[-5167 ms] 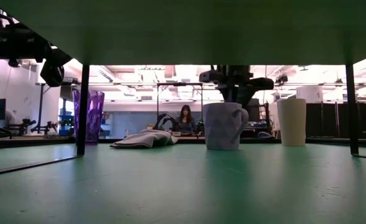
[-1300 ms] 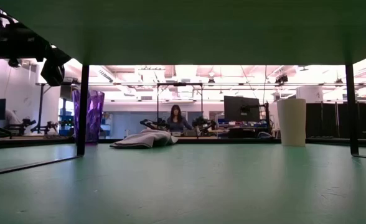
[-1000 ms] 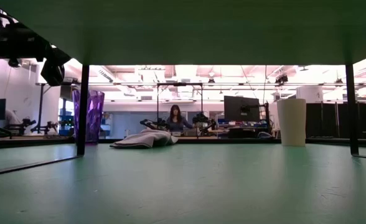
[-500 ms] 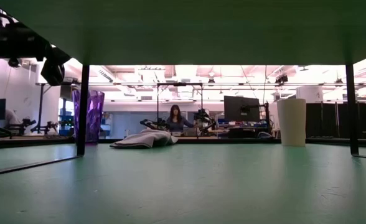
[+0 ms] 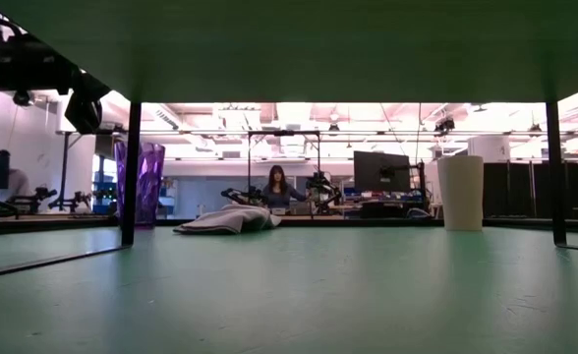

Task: Stack small to large cups/mugs on shelf
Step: Put the white cup on the shelf

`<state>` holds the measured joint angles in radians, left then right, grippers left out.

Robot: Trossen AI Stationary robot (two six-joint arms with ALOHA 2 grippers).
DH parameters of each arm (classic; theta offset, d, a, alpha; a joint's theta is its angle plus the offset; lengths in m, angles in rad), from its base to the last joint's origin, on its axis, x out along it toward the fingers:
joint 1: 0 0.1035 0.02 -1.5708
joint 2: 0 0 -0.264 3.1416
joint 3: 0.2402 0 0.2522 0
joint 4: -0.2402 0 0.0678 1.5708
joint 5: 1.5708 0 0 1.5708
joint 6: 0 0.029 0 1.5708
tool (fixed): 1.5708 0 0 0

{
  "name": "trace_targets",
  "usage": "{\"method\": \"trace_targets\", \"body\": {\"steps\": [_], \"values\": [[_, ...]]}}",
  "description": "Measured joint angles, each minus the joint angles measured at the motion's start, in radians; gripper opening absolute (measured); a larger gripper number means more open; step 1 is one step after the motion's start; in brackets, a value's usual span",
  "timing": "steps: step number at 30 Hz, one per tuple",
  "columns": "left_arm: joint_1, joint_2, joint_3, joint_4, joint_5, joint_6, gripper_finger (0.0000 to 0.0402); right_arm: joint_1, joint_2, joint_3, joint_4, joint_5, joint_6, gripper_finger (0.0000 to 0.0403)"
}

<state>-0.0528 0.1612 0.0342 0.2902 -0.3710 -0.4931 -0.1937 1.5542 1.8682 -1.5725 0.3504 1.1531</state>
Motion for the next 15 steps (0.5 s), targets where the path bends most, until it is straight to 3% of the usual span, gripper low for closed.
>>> {"method": "trace_targets", "body": {"steps": [6,15], "values": [[0.000,0.000,0.001,0.007,0.000,0.000,0.0077,-0.283,-0.144,-0.198,0.003,-0.173,-0.145,0.0122],[0.000,0.002,0.001,0.007,-0.003,0.002,0.0077,-0.434,-0.123,-0.423,0.212,-0.198,-0.295,0.0188]]}}
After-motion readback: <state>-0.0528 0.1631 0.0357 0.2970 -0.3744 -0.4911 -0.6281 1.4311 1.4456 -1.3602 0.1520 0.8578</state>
